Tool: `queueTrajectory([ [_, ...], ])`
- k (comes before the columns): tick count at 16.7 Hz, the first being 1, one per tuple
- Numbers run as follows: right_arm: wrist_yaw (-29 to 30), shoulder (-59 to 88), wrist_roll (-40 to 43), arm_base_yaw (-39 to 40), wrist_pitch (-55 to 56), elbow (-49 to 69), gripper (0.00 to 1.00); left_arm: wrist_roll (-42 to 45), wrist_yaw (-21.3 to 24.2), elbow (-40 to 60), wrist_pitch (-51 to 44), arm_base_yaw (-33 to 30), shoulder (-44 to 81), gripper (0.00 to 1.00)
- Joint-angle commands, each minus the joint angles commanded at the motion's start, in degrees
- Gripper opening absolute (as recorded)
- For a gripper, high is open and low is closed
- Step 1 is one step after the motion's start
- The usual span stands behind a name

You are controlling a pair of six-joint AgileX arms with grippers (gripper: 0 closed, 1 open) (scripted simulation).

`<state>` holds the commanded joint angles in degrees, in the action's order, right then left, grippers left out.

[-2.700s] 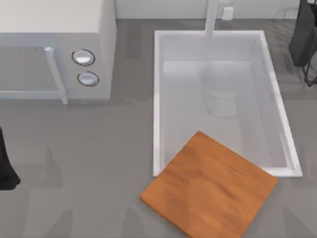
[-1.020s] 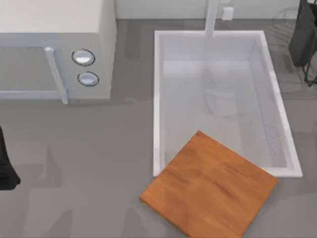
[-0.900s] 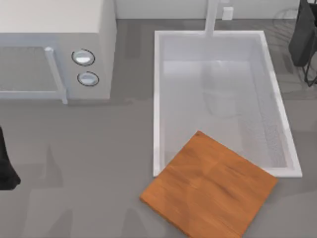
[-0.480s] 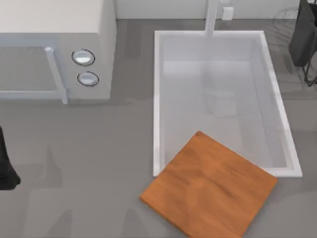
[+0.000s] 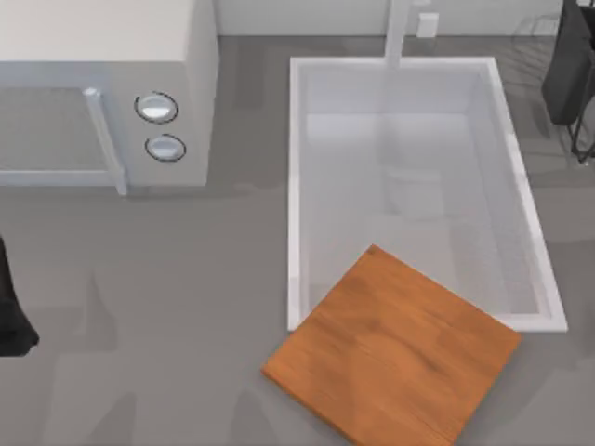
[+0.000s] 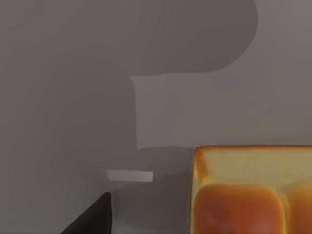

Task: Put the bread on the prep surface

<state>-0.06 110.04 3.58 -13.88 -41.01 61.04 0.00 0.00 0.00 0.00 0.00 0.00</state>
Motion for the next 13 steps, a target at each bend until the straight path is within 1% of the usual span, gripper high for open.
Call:
queueTrajectory([
  [2, 0.0, 0.0, 0.0, 0.0, 0.0, 0.0, 1.0, 0.0, 0.0, 0.0, 0.0, 0.0, 0.0, 1.0],
  [13, 0.0, 0.0, 0.0, 0.0, 0.0, 0.0, 0.17, 0.0, 0.0, 0.0, 0.0, 0.0, 0.0, 1.0],
])
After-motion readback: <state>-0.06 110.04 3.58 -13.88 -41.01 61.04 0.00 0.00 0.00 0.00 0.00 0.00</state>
